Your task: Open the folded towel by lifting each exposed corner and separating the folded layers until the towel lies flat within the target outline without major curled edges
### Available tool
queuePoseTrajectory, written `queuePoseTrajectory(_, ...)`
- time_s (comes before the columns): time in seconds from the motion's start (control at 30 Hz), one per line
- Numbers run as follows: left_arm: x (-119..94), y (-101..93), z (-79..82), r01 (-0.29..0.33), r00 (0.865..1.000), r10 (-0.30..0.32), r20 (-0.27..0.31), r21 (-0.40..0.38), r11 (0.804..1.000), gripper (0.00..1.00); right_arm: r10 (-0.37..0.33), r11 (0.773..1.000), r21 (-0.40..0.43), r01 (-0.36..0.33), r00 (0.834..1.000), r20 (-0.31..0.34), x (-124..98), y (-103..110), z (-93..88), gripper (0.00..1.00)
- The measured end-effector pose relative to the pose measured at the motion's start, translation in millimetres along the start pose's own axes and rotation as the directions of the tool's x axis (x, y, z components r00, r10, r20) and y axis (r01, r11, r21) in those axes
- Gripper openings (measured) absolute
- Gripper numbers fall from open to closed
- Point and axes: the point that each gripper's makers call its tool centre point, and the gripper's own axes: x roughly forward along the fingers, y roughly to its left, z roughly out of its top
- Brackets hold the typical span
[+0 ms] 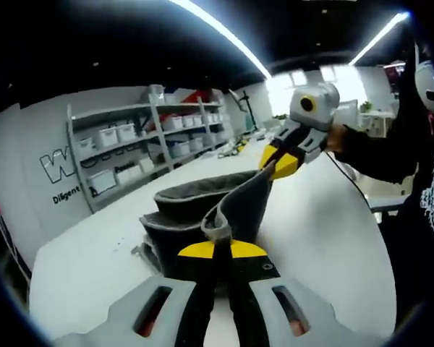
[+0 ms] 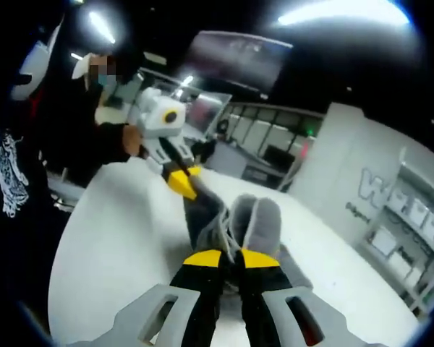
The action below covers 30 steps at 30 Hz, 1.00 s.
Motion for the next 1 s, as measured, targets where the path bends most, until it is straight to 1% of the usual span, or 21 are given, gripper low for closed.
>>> queuePoseTrajectory(0.07, 0, 1.2, -2.3, -0.002, 1.0, 0.002, 0.0, 0.004, 1.0, 0.03, -0.002, 1.0, -0.002, 0.002, 1.0, -0.003, 1, 3, -1.7, 0.04)
queuePoseTrajectory(0.17, 1, 3.7, -7.8, -0.021, 1.0, 0.02, 0.013, 0.019, 1.0, 0.03, -0.01, 1.0, -0.004, 0.01, 1.0, 0.003, 1, 7, -1.8, 0.04)
queuePoseTrajectory(0.3, 1, 0.2, -14.1, -0.018, 1.0, 0.018, 0.008, 0.061, 0.998, 0.03, -0.017, 1.0, -0.008, 0.017, 1.0, -0.002, 2, 13, -5.6, 0.04)
queuePoseTrajectory(0.37, 0, -0.7, -12.9, -0.014, 1.0, 0.013, 0.015, 0.076, 0.997, 0.03, -0.018, 1.0, -0.007, 0.018, 1.0, -0.001, 1, 16, -6.1, 0.04)
queuePoseTrajectory(0.47, -2, -1.7, -11.4, -0.014, 1.0, 0.012, 0.024, 0.078, 0.997, 0.03, -0.021, 1.0, -0.008, 0.021, 1.0, 0.002, 0, 18, -5.5, 0.04)
queuePoseTrajectory(0.57, -2, 0.1, -10.5, -0.022, 0.999, 0.019, 0.032, 0.088, 0.996, 0.03, -0.035, 0.999, -0.021, 0.035, 0.999, 0.019, -1, 19, -3.8, 0.04)
queuePoseTrajectory(0.63, -3, -0.6, -11.9, -0.03, 0.999, 0.026, 0.032, 0.108, 0.994, 0.03, -0.037, 0.999, -0.019, 0.038, 0.999, 0.025, -1, 21, -4.5, 0.04)
queuePoseTrajectory(0.77, -5, -2.7, -13.4, -0.028, 0.999, 0.024, 0.038, 0.119, 0.993, 0.03, -0.039, 0.999, -0.034, 0.04, 0.999, 0.032, -2, 27, -6.0, 0.04)
queuePoseTrajectory(0.83, -5, -6.3, -16.5, -0.014, 0.999, 0.01, 0.031, 0.129, 0.992, 0.03, -0.046, 0.998, -0.042, 0.047, 0.998, 0.031, -3, 28, -8.0, 0.04)
queuePoseTrajectory(1.0, -6, -12.2, -21.7, -0.014, 1.0, 0.009, 0.027, 0.185, 0.983, 0.03, -0.051, 0.997, -0.047, 0.053, 0.998, 0.037, -4, 31, -11.6, 0.04)
